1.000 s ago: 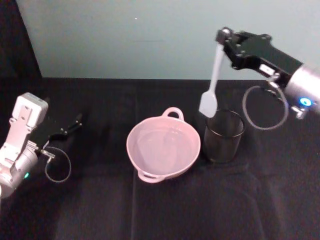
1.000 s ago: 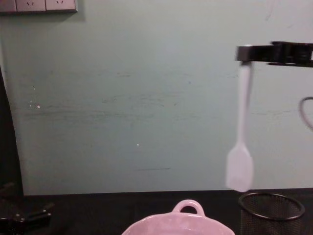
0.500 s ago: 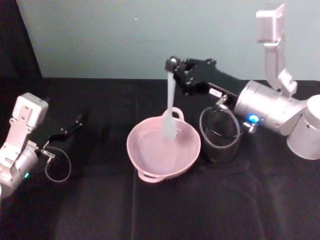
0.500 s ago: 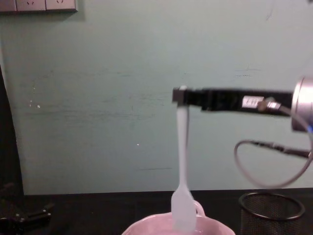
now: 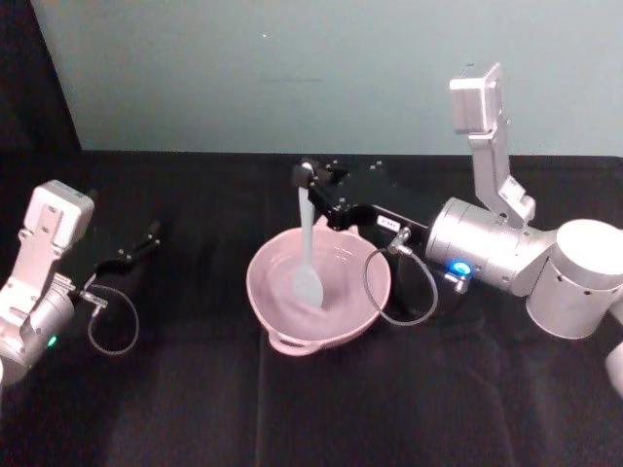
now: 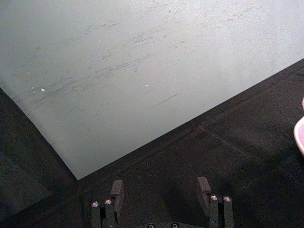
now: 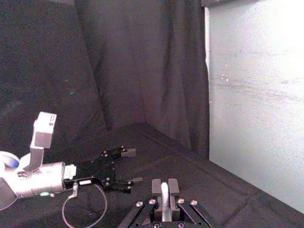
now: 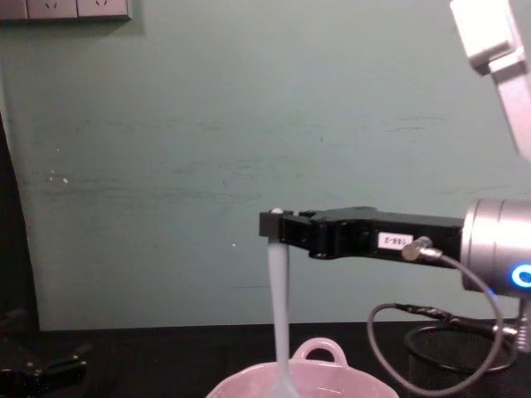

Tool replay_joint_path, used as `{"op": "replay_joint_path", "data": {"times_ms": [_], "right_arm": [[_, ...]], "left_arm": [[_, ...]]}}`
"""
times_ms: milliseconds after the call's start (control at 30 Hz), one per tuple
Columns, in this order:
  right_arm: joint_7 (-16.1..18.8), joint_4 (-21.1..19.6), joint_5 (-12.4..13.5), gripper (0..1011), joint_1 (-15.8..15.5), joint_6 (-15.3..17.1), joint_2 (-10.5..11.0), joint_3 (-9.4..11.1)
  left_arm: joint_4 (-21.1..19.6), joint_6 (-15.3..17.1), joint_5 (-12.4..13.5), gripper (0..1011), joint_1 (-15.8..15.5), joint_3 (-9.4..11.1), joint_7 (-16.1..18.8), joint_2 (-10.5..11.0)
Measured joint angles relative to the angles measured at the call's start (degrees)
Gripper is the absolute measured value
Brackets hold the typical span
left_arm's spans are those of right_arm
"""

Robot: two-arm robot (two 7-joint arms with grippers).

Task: Use the one hand to pick up the spoon and stir the clear water in the bowl.

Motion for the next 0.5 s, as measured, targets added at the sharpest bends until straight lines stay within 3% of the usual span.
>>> {"op": "replay_joint_path", "data": {"times_ms": [500], "right_arm": [[3.13,11.13,-0.96,94,5.81,-3.07,-6.10,-0.82]], "left_arm": [[0.00,0.00,0.00,1011,0.00,0.00,0.00,0.00]]}}
